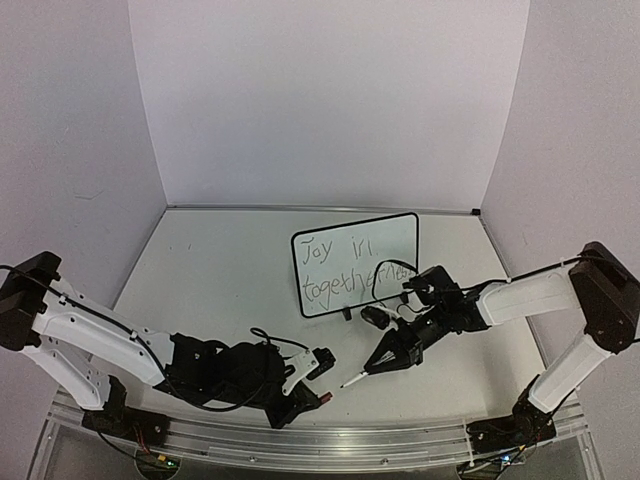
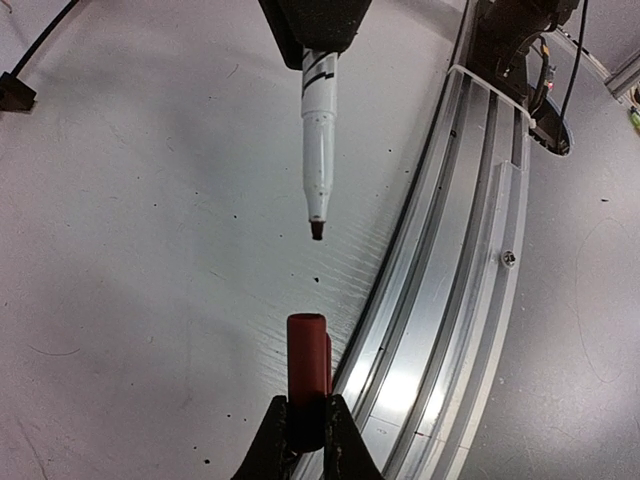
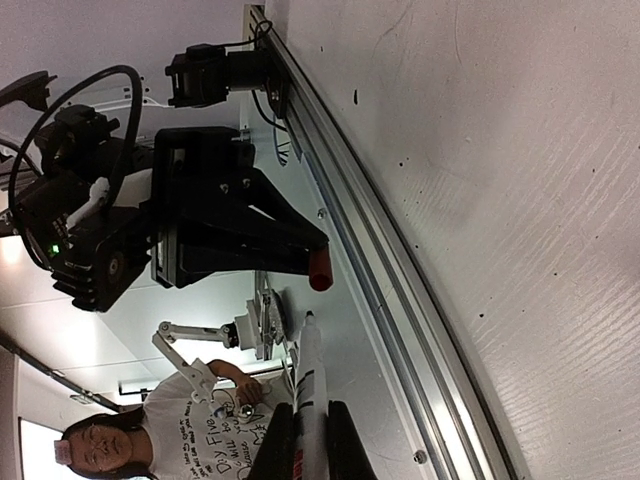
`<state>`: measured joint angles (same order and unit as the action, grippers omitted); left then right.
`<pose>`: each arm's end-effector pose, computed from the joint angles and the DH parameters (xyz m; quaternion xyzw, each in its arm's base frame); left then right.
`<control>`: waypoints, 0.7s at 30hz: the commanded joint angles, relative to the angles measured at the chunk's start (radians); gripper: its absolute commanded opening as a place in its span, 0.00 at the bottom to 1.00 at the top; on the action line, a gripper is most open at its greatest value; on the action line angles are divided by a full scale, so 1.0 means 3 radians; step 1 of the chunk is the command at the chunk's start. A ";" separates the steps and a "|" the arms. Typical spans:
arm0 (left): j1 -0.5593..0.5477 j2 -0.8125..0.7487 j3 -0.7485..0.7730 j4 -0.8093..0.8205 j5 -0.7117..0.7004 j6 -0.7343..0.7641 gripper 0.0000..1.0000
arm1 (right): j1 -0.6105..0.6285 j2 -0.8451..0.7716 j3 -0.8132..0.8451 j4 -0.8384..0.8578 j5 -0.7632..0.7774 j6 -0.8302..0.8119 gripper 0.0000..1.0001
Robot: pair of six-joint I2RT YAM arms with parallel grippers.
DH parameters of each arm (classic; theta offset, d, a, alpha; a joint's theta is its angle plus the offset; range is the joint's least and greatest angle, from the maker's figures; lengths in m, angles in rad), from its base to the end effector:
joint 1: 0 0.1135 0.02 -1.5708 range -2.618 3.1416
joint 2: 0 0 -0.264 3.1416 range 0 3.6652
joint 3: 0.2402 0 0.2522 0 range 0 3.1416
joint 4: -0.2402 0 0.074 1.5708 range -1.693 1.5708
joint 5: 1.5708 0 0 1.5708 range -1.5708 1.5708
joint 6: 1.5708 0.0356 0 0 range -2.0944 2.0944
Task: Write a sentence on the whiteboard
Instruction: Insert the whiteboard marker without the cap into the whiteboard marker.
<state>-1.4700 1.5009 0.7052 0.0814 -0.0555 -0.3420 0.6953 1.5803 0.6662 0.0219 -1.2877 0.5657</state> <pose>0.0320 -0.2969 0.1721 0.4764 0.7747 -0.3111 0.2759 0.1872 0.2007 0.1548 0.2482 -0.7397 -0.6142 0.1187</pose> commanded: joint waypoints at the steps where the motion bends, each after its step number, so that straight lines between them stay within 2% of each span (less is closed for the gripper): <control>1: -0.0035 -0.0105 0.0012 0.0149 -0.0029 -0.0036 0.00 | 0.0055 0.0083 0.0194 0.0061 -0.0006 -0.0086 0.00; 21: -0.0051 -0.0094 0.0037 0.0148 -0.0035 -0.0046 0.00 | 0.0225 0.0229 0.0230 0.0063 0.0051 -0.0089 0.00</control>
<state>-1.4807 1.5009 0.7052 0.0818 -0.0555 -0.3424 0.7466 1.6346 0.7090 0.0227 -1.2757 0.5529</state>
